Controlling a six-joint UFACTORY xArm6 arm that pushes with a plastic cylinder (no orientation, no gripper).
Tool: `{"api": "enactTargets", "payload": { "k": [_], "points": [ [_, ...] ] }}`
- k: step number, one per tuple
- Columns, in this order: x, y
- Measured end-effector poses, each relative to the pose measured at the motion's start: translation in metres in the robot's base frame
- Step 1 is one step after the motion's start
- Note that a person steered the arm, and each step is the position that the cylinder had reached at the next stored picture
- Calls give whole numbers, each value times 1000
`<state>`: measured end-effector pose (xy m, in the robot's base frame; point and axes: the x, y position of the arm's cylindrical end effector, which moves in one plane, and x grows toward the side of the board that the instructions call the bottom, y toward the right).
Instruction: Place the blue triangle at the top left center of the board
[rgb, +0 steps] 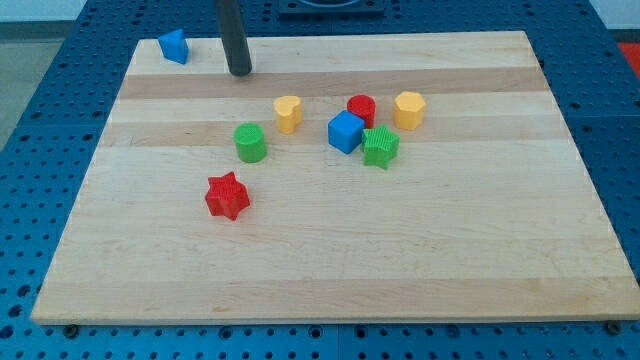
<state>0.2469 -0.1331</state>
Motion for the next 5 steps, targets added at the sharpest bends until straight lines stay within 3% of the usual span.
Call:
{"api": "enactTargets", "payload": {
  "k": [2,5],
  "points": [
    [-17,-58],
    [-21,-91]
  ]
}}
